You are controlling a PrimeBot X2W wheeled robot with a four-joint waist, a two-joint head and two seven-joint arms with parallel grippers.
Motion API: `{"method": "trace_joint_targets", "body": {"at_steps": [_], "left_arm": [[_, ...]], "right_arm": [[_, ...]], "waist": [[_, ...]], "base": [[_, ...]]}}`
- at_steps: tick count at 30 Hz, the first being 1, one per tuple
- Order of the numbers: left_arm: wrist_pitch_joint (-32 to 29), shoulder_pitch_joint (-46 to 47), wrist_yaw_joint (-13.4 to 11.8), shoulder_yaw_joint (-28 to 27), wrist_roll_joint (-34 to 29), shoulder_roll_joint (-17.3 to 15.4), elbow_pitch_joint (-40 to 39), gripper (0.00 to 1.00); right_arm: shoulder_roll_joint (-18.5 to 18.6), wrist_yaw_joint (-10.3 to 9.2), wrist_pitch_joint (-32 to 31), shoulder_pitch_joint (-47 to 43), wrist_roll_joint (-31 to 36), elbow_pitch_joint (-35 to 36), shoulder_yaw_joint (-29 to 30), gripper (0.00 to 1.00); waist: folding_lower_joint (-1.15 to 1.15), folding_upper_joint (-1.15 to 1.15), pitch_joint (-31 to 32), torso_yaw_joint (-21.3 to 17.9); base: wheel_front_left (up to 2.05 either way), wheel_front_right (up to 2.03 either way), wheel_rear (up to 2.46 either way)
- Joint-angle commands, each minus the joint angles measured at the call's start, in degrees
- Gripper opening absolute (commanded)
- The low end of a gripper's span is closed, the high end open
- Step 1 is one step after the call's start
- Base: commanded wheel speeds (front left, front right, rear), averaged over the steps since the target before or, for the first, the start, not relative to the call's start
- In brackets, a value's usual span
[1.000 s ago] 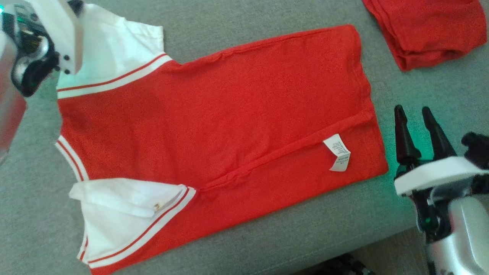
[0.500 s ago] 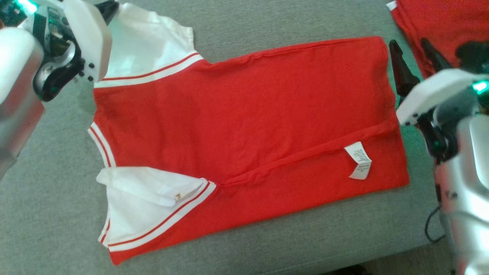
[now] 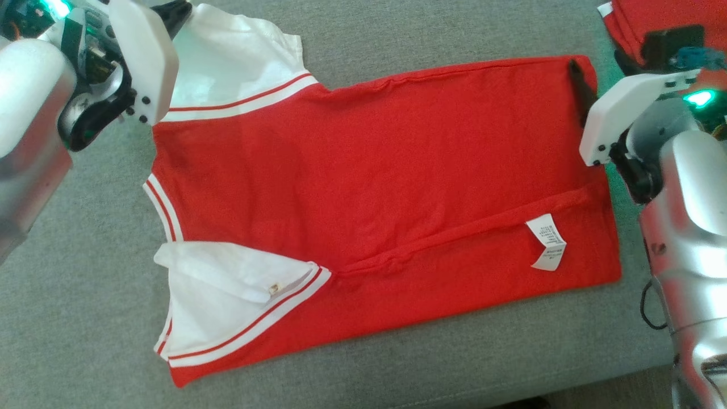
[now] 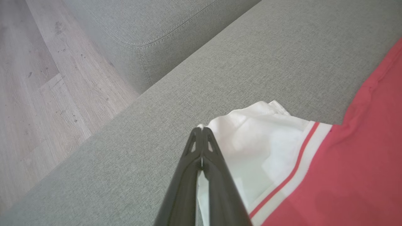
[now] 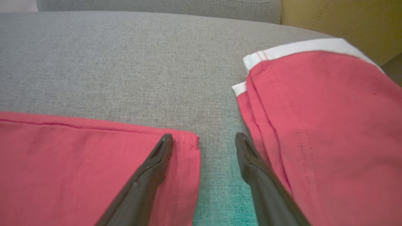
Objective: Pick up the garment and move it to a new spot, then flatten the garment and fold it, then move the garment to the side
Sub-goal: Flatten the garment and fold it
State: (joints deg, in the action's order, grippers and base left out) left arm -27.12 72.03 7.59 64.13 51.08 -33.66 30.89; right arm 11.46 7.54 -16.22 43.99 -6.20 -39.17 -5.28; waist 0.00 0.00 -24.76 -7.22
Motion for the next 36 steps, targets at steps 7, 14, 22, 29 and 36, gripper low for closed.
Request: {"method": "trace_joint_targets", "body": {"at_steps": [7, 14, 22, 29, 36], "left_arm": [[0.9, 4.5, -0.1, -0.4, 1.6, -2.5, -0.3, 0.0], [1.3, 5.1, -0.1, 1.1, 2.4, -2.2, 0.3, 0.0], [1.7, 5.6, -0.1, 2.6, 3.5, -1.8, 1.0, 0.0], [3.7, 6.3, -0.1, 3.5, 3.1, -1.9, 1.0, 0.0], [14.5, 8.8, -0.4, 3.1, -1.9, -1.8, 3.2, 0.0]], "right_arm": [[0.0, -0.05, -0.4, 4.3, 0.6, -4.1, -4.2, 0.95], [0.9, -0.05, -2.5, 7.4, 2.4, -7.9, -7.6, 0.97], [0.8, -0.05, -4.4, 9.3, 2.3, -10.1, -10.6, 0.04], [1.1, -0.05, -3.5, 9.9, 1.5, -10.3, -11.2, 0.0], [1.2, -0.05, 4.5, 11.6, 1.8, -8.7, -7.0, 0.0]], "waist": [[0.0, 0.0, 0.1, 0.1], [0.0, 0.0, 0.0, 0.4], [0.0, 0.0, 0.1, 0.7], [0.0, 0.0, 0.1, 0.9], [0.0, 0.0, 0.0, 1.4]], "base": [[0.0, 0.0, 0.0], [0.0, 0.0, 0.0], [0.0, 0.0, 0.0], [0.0, 0.0, 0.0], [0.0, 0.0, 0.0]]}}
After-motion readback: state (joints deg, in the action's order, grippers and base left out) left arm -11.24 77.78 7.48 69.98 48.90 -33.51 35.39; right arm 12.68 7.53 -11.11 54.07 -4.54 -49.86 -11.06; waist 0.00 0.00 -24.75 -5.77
